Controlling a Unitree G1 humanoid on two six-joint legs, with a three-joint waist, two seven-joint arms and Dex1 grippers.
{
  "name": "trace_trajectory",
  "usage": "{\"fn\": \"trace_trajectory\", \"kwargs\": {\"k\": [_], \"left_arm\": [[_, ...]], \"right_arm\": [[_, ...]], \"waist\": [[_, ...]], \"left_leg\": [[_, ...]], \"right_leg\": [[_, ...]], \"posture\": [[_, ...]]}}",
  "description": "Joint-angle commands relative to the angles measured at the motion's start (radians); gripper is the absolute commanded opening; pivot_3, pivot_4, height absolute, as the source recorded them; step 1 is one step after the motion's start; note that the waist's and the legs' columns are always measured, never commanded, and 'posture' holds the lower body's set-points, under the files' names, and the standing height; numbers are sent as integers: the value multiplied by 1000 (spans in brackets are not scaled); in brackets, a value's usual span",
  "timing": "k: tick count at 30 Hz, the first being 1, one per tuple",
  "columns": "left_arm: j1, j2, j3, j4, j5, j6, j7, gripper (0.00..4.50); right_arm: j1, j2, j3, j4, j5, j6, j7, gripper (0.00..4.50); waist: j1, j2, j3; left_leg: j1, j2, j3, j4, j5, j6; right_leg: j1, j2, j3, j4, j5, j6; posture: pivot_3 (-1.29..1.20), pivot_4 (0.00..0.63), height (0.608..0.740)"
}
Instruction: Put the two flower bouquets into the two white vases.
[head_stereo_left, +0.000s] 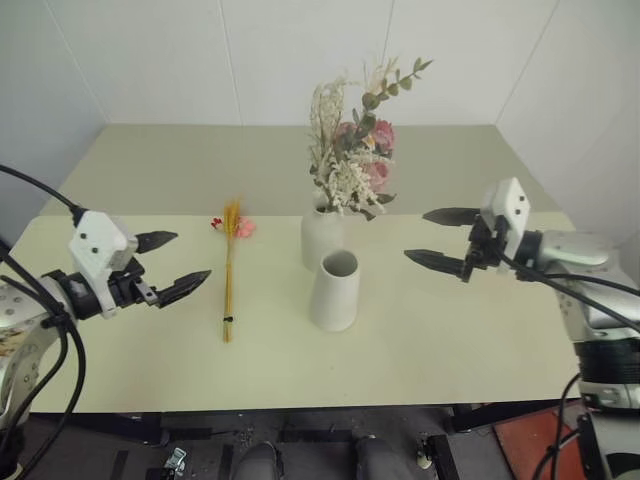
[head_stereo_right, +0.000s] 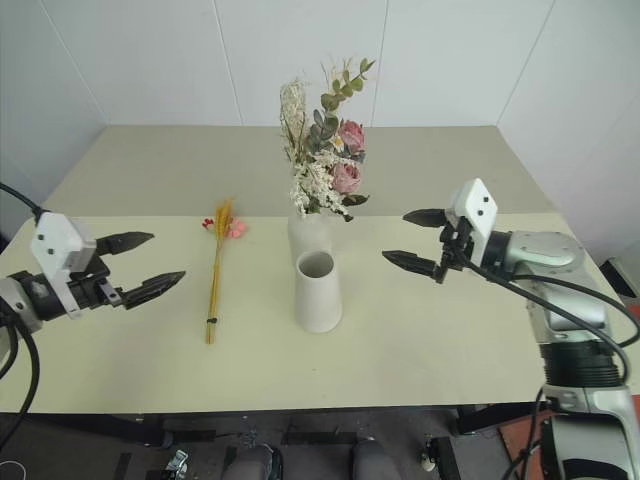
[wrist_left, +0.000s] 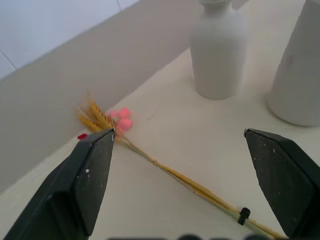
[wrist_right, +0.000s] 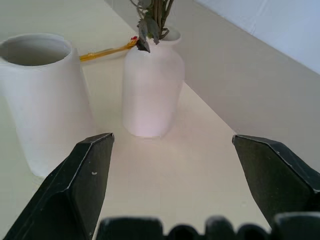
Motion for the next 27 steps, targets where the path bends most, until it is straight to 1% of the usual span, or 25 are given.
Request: {"fn": "trace_trajectory", "kwargs": {"k": [1,2,4,6,8,10,14,18,21,23,27], "left_arm": [[-145,-49,-64,-130,-45,353,242,4500],[-192,-73,-75,-132,-63,443,279,4500],[-346,-184,-115,-84,-23,652,403,4500],[-462,-272,-157,-25,39,782,494,4500],[-530,-343,-188,44,96,846,555,4500],[-563,-381,-221,112,149,862,600,4500],[-638,-481,-214,292,238,842,672,4500],[-677,-513,-249,403,283,785,675,4500],[-713,-547,-249,500,295,737,664,4500],[-745,-575,-219,567,303,724,671,4500],[-791,-599,-210,658,322,709,677,4500]], "right_arm": [[39,-92,-90,-153,98,106,36,4487],[48,-106,-103,-173,122,128,40,4487],[55,-132,-131,-214,175,171,51,4487],[60,-155,-138,-241,191,188,57,4487],[58,-163,-138,-249,197,200,47,4487],[56,-163,-137,-255,204,212,33,4487],[63,-165,-136,-270,202,224,15,4487],[67,-164,-139,-282,204,235,1,4487],[76,-166,-147,-300,214,242,0,4487],[79,-166,-148,-306,214,245,-6,4487],[105,-171,-160,-315,213,240,-18,4487]], "waist": [[5,0,0],[5,-1,0],[6,-1,0],[9,-2,0],[5,-2,0],[-2,-2,-1],[-1,-2,0],[3,-2,0],[13,-2,0],[21,-2,0],[25,-2,0]], "left_leg": [[0,0,0,0,0,0],[0,0,-1,1,0,0],[1,-1,-2,3,0,0],[3,-2,-2,4,0,0],[3,-3,-3,6,0,0],[3,-4,-3,6,0,0],[1,-4,-4,6,0,0],[0,-4,-4,7,0,0],[-1,-5,-4,7,0,0],[-1,-5,-4,7,0,0],[-1,-5,-4,8,0,0]], "right_leg": [[0,0,0,0,0,0],[1,0,0,1,0,0],[4,0,-1,1,0,1],[5,0,0,3,0,1],[5,0,0,3,0,2],[5,0,0,3,0,2],[3,0,1,3,0,2],[3,-1,0,3,0,2],[2,-1,0,3,0,2],[2,-1,0,3,0,2],[2,-1,0,3,0,2]], "posture": [[0,150,740],[0,150,740],[0,150,740],[0,150,740],[0,150,740],[0,150,740],[0,150,740],[0,150,740],[0,150,740],[0,150,740],[0,150,740]]}}
